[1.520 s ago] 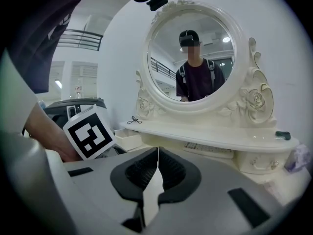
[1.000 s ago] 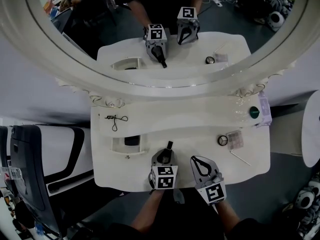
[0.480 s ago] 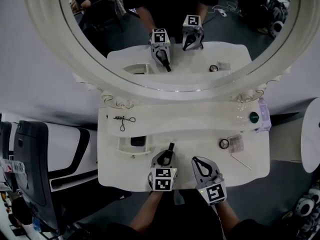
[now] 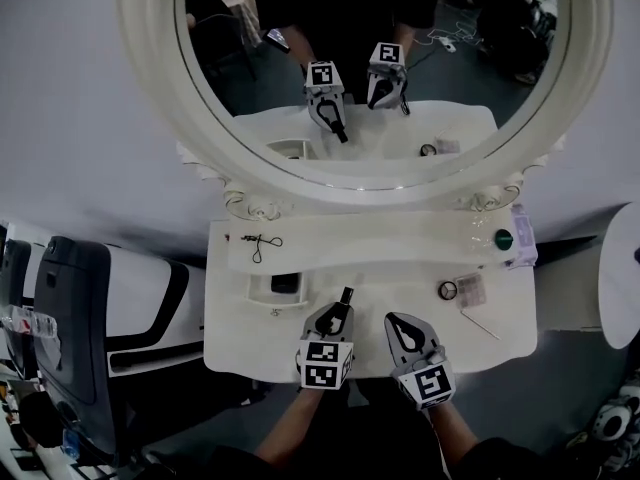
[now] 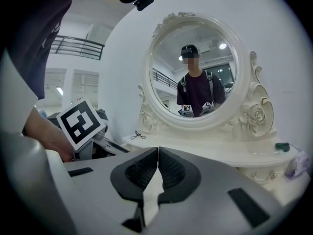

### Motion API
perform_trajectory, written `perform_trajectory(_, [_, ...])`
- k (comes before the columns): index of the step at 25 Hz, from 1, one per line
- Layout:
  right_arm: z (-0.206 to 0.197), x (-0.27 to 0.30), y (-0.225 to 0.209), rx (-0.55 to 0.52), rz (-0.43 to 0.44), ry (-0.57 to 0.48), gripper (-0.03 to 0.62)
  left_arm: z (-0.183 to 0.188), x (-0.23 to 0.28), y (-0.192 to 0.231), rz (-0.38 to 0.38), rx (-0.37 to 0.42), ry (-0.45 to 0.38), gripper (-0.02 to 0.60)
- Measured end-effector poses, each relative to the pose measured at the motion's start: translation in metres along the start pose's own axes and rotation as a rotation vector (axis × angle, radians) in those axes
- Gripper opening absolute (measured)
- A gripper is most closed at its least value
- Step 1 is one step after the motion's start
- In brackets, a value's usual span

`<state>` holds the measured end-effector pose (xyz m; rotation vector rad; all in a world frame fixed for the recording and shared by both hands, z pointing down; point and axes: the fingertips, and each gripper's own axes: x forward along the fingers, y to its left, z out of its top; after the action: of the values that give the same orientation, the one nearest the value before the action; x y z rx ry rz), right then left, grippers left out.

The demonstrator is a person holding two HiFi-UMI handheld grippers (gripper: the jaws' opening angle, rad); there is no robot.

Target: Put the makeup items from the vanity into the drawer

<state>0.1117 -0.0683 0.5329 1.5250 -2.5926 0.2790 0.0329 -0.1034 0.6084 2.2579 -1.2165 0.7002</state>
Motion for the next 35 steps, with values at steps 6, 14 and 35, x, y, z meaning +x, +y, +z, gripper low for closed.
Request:
perform_trajectory(6, [0.029, -0.005, 0.012, 0.022, -0.004, -0.022, 0.025, 0.039, -0.038, -0.014, -0.050, 0.023, -0.136, 0.103])
perform_trajectory(14, [0.056, -0.009, 0.031, 0.005, 0.007, -0.090, 0.025, 0.074, -0.085, -0.016, -0.071, 0.052, -0.275, 0.104])
perform_trajectory(35, [0.079, 0.000, 0.062, -0.002, 0.045, -0.156, 0.025, 0.092, -0.136, 0.001, -0.047, 0.053, -0.418, 0.103])
